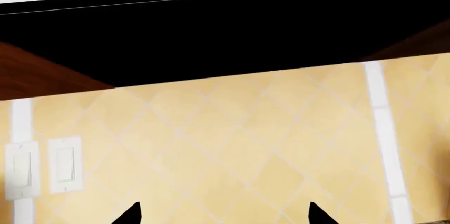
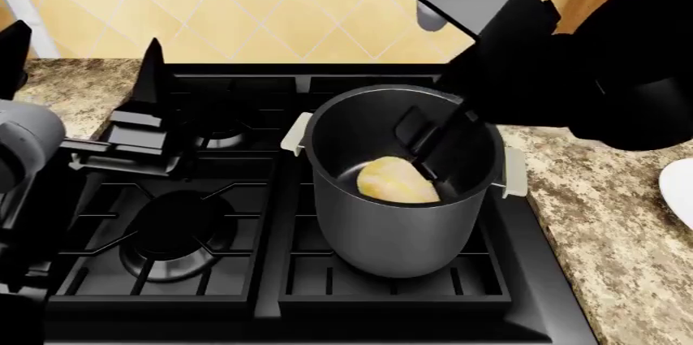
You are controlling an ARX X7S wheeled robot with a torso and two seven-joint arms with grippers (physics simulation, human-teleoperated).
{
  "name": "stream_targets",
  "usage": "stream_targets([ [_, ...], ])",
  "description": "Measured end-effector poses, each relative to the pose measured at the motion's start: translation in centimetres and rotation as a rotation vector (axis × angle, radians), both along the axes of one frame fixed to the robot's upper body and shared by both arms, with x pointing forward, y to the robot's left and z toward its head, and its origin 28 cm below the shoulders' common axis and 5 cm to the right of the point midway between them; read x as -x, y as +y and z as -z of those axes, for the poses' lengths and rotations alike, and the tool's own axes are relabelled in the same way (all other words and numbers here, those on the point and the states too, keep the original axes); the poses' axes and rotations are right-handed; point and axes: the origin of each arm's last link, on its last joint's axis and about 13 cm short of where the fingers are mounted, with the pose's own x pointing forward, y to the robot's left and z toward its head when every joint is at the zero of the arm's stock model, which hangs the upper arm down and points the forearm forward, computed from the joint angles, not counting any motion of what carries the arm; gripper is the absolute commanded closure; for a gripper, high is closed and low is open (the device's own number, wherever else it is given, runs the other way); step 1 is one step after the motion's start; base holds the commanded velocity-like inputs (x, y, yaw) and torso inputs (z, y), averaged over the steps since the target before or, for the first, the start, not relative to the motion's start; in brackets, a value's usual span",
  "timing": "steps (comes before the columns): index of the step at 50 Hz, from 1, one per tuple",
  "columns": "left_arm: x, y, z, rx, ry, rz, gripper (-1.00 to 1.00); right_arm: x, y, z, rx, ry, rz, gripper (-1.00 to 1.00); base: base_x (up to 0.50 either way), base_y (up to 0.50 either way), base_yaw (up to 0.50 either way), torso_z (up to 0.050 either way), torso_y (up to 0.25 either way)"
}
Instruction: Frozen meat rests on a plate on the counter. Retrieve the meat and place it in a pot on a burner. Then turn the burner on.
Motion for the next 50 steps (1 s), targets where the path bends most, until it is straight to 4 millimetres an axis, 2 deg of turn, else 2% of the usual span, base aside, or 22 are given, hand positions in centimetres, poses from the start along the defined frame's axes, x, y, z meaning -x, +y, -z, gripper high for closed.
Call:
stream_targets([
  [9, 0.3, 0.0, -0.1, 0.001, -0.013, -0.001, -1.0, 1.7, -1.0, -0.2, -0.069, -0.052, -0.003, -1.0, 0.0, 0.0, 0.0, 0.0, 0.0],
  [23, 1.1, -0.2, -0.8, -0.009, -0.053, 0.004, -1.0, 6.3, -3.1, 0.4, -0.22, -0.173, -0.01, -1.0, 0.0, 0.0, 0.0, 0.0, 0.0],
  [38, 1.9, -0.7, -1.2, -0.01, -0.112, -0.017, -1.0, 10.9, -4.8, 2.0, -0.366, -0.321, -0.007, -1.0, 0.0, 0.0, 0.0, 0.0, 0.0],
  [50, 2.4, -0.7, -1.1, 0.008, -0.14, -0.019, -1.0, 13.3, -5.2, 3.6, -0.461, -0.415, -0.011, -1.0, 0.0, 0.0, 0.0, -0.002, 0.0],
])
